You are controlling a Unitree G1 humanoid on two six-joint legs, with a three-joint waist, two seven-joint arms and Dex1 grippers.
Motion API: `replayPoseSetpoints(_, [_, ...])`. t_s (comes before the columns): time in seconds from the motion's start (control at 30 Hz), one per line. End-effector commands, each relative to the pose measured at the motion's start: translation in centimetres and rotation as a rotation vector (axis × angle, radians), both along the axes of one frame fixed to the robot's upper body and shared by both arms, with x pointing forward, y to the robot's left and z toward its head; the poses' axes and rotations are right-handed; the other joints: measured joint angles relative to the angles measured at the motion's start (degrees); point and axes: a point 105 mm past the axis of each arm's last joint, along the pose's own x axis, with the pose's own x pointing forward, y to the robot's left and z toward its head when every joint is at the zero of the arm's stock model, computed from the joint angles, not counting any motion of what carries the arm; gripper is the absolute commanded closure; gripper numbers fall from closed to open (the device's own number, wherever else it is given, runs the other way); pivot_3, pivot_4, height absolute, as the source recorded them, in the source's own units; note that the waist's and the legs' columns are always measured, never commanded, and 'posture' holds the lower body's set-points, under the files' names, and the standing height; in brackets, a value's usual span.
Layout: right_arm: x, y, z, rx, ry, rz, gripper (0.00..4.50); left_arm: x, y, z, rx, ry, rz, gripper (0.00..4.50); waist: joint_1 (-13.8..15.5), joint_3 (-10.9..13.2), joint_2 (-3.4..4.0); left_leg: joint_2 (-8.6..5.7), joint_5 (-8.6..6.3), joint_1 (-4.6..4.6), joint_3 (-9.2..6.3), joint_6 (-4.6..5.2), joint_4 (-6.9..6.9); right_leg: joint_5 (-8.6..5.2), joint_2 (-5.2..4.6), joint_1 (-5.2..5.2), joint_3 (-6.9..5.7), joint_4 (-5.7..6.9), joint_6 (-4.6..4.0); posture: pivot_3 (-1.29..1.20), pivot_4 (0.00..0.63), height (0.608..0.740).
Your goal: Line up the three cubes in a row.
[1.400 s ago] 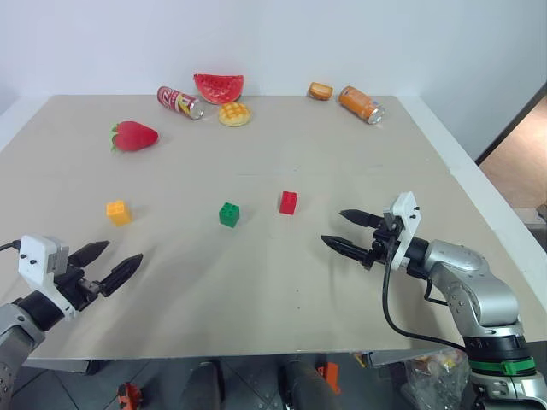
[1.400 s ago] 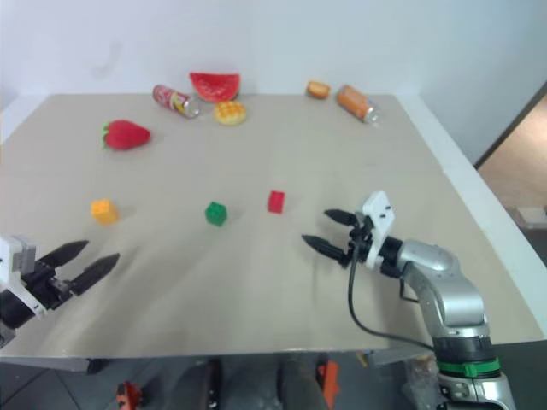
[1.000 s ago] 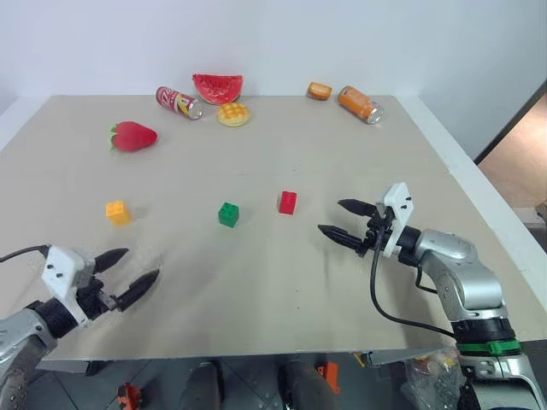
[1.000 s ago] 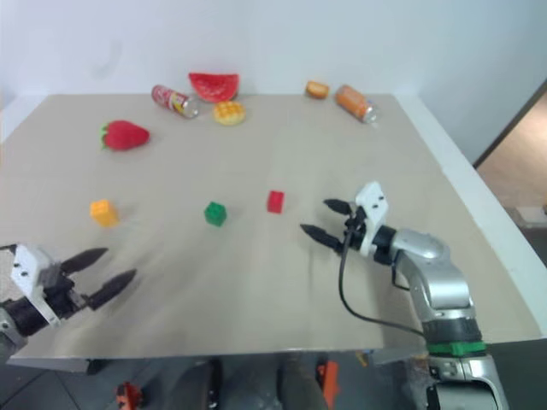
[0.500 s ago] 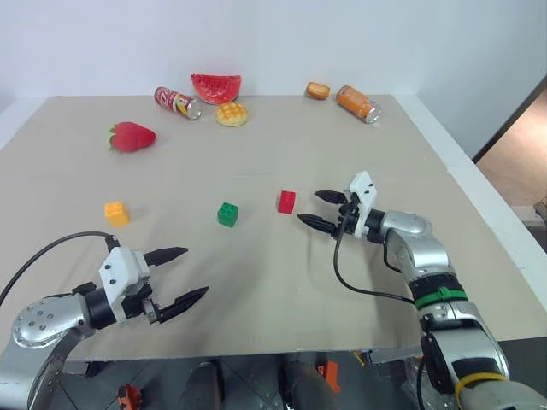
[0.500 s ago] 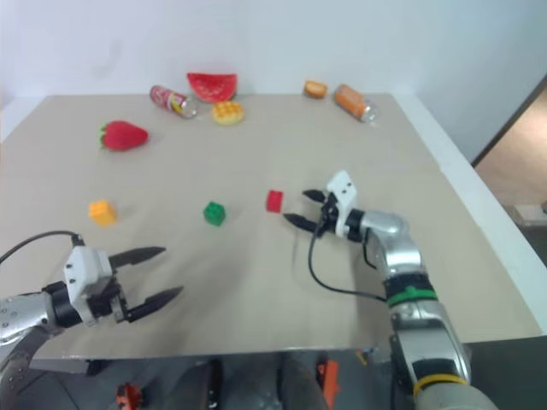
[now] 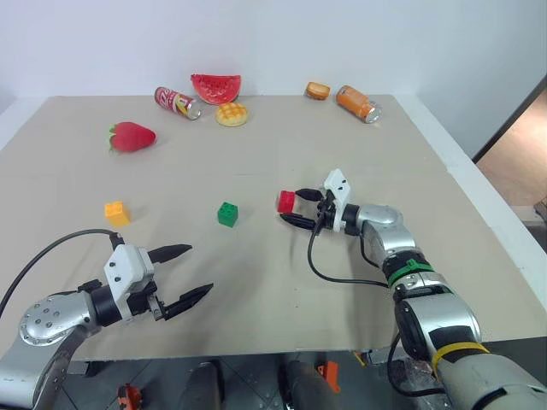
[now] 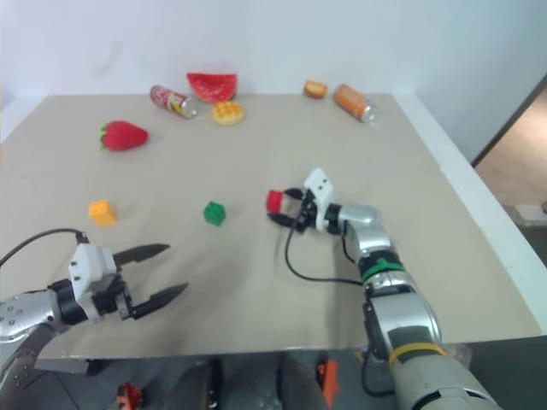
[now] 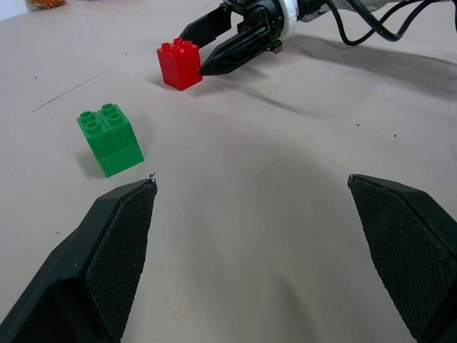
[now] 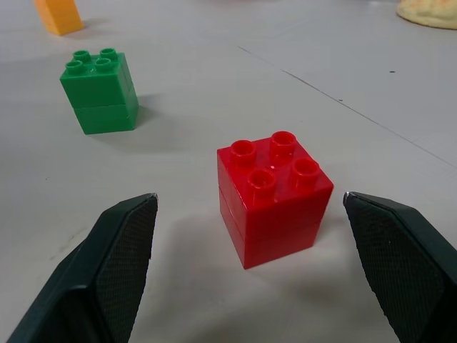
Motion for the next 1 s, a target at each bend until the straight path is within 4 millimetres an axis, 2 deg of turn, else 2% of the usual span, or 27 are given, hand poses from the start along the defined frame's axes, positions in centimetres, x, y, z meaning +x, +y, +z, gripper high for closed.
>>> replayPoseSetpoints(0.03, [0.7,0.8,1.8,0.017,-0.053,0.002,0.17,-0.2,-0.4,1.2,-0.01,-0.058,-0.001,0.05,0.0,0.0,0.0,0.0,0.0,0.0,0.01,0.0,0.0,0.01,0.0,0.0,0.01,0.0,0.0,0.0,0.15,0.74])
replayPoseSetpoints(0.13, [0.8,1.2,1.8,0.021,-0.054,0.008,0.17,-0.1,-0.4,1.2,-0.015,-0.063,0.01,0.05,0.0,0.0,0.0,0.01,0.0,0.0,0.01,0.0,0.0,0.02,0.01,0.0,0.01,0.0,-0.01,0.0,0.15,0.74])
replayPoseSetpoints(0.17, [0.7,1.3,1.8,0.026,-0.055,0.014,0.71,-0.1,-0.5,1.2,-0.016,-0.064,0.014,0.0,0.0,0.0,0.0,0.02,0.0,0.0,0.01,0.0,0.0,0.01,0.01,0.0,0.01,0.0,0.0,0.0,0.15,0.74])
replayPoseSetpoints(0.37, [0.6,0.9,1.6,0.026,-0.053,0.018,2.6,-0.2,-0.3,0.7,-0.033,-0.054,0.053,0.0,0.0,0.0,0.01,0.01,0.0,-0.01,0.02,0.0,0.0,0.02,0.0,0.0,0.02,0.0,0.04,0.0,0.15,0.74])
replayPoseSetpoints(0.4, [0.6,0.8,1.6,0.025,-0.052,0.017,3.05,-0.1,-0.1,0.5,-0.032,-0.049,0.061,0.0,0.0,0.0,0.01,0.01,0.0,-0.01,0.02,0.0,-0.01,0.02,0.0,0.0,0.02,0.0,0.03,0.0,0.15,0.74])
replayPoseSetpoints(0.43, [0.6,0.7,1.5,0.024,-0.051,0.016,3.27,-0.1,0.0,0.3,-0.031,-0.046,0.066,0.0,0.0,0.0,0.01,0.02,0.0,0.0,0.02,0.0,-0.01,0.03,0.01,0.0,0.02,0.0,0.02,0.0,0.15,0.74])
replayPoseSetpoints(0.6, [-0.2,0.6,2.1,0.052,-0.034,0.082,3.27,0.6,1.5,0.1,-0.028,-0.03,0.085,0.0,0.0,0.0,0.01,0.02,0.01,0.02,0.02,0.01,0.0,0.03,0.01,0.0,0.02,0.03,-0.03,0.0,0.15,0.74])
replayPoseSetpoints(0.67, [-1.7,0.9,2.1,0.06,0.012,0.197,3.27,1.0,2.2,0.1,-0.022,-0.023,0.084,0.0,0.0,0.0,0.01,0.02,0.01,0.02,0.02,0.02,0.0,0.03,0.02,0.0,0.02,0.03,-0.03,0.0,0.15,0.74])
replayPoseSetpoints(0.77, [-6.3,1.1,1.7,0.024,0.105,0.449,3.27,1.9,3.1,0.3,-0.016,-0.019,0.084,0.0,0.4,0.0,0.01,0.02,0.01,-0.01,-0.04,0.02,0.0,-0.02,0.01,0.03,-0.04,0.06,0.1,0.0,0.15,0.74])
replayPoseSetpoints(0.87, [-10.0,1.0,0.7,-0.035,0.17,0.581,3.27,2.6,3.1,0.6,-0.022,-0.025,0.079,0.0,0.6,0.0,0.03,0.0,-0.02,-0.04,-0.02,-0.01,-0.01,-0.05,-0.02,0.0,-0.04,0.08,0.25,0.0,0.15,0.74])
replayPoseSetpoints(0.93, [-10.8,1.2,0.3,-0.062,0.157,0.592,3.27,2.9,2.9,0.7,-0.031,-0.03,0.074,0.0,0.3,0.0,0.03,0.01,-0.06,-0.03,-0.02,-0.04,0.0,-0.06,-0.02,0.0,-0.04,0.08,0.25,0.0,0.15,0.74])
replayPoseSetpoints(1.0, [-10.4,1.6,0.3,-0.061,0.126,0.551,3.27,3.0,2.4,0.6,-0.037,-0.028,0.061,0.0,-0.2,0.0,0.03,0.04,-0.05,0.02,0.04,-0.04,0.0,0.0,0.01,-0.05,-0.03,0.09,0.14,0.0,0.15,0.74])
